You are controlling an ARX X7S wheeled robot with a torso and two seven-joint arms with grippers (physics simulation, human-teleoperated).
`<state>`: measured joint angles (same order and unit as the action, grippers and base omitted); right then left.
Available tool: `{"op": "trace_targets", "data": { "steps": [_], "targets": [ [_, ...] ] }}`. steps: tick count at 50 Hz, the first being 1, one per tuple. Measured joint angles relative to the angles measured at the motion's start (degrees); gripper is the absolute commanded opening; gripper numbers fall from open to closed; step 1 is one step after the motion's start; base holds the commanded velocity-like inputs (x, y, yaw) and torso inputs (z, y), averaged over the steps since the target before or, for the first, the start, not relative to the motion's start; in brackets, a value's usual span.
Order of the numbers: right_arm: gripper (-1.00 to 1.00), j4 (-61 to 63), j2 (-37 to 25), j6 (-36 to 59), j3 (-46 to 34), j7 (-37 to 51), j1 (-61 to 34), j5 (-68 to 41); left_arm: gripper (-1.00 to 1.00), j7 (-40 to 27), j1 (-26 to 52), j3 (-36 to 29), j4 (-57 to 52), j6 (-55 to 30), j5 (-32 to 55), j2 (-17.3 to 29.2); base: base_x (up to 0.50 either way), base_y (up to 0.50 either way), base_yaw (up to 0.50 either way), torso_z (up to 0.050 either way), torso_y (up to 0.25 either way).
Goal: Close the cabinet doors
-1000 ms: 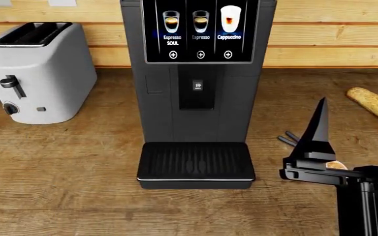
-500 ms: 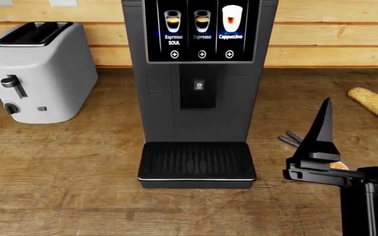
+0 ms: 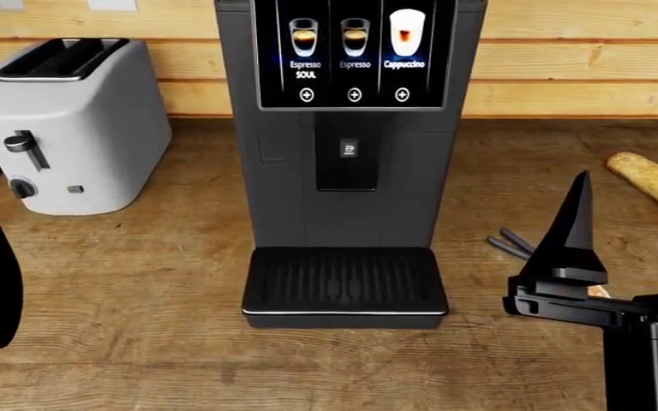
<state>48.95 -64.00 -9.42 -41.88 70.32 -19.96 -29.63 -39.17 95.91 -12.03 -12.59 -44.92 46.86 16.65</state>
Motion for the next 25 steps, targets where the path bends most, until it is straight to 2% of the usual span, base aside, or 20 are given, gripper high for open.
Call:
{"op": "trace_targets", "data": {
  "steps": [25],
  "targets": [
    [1.0, -0.6, -1.8, -3.9, 1.1, 1.1, 3.0, 0.9, 1.0, -1.0, 0.1, -2.2, -1.7, -2.3, -5.2, -3.0, 0.0, 0.0, 0.0, 0.0, 0.0]
  ]
}}
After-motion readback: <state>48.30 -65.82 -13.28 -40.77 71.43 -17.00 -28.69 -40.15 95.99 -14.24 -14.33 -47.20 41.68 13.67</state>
